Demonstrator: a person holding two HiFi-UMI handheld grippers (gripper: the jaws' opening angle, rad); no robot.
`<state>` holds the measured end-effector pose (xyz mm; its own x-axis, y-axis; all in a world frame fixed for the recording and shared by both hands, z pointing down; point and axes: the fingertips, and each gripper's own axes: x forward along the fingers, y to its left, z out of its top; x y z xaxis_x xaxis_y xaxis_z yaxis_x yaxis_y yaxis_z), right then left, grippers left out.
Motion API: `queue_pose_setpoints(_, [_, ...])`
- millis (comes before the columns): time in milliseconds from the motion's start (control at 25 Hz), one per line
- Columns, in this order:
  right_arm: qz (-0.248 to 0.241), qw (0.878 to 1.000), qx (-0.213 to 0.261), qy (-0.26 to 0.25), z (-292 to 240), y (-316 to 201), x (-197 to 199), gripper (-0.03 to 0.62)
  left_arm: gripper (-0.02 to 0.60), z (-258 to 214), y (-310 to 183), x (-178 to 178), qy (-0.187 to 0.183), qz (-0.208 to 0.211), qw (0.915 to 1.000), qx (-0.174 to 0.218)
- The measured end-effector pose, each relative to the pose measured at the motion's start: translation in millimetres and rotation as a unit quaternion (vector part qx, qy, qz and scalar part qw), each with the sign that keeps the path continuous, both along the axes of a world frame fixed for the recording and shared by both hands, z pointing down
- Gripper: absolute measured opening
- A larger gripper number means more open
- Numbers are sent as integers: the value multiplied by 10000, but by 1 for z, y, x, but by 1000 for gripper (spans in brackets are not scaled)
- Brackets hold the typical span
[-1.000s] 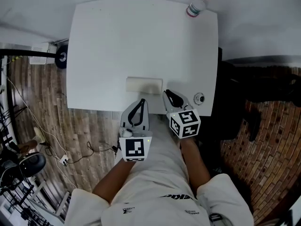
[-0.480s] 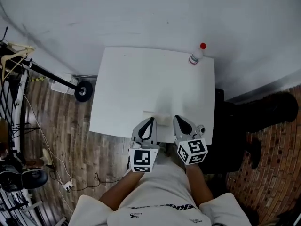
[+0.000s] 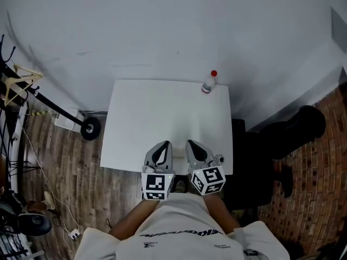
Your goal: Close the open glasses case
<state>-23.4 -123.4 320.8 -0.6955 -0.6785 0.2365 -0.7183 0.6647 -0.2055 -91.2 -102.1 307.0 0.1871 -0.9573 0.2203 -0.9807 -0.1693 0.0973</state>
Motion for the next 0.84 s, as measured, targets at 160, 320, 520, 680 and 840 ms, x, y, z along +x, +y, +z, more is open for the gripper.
queue_pose_setpoints(160, [-33, 9999, 145, 22, -10, 1, -3, -5, -2, -5, 2, -3, -66, 17, 10000, 71])
queue_pose_setpoints(320, [-1, 9998, 203, 30, -12, 1, -2, -5, -2, -8, 3, -9, -87, -21, 9999, 107])
queue_pose_setpoints(520, [34, 9997, 252, 29, -16, 0, -2, -5, -2, -14, 2, -12, -139, -42, 9997, 182])
queue_pose_setpoints(680, [25, 9996, 290, 45, -15, 2, -7, -5, -2, -10, 4, -17, -156, -28, 9997, 188])
queue_pose_setpoints(840, [-12, 9994, 359, -11, -13, -5, -19, -5, -2, -10, -3, -30, -211, -60, 9994, 275])
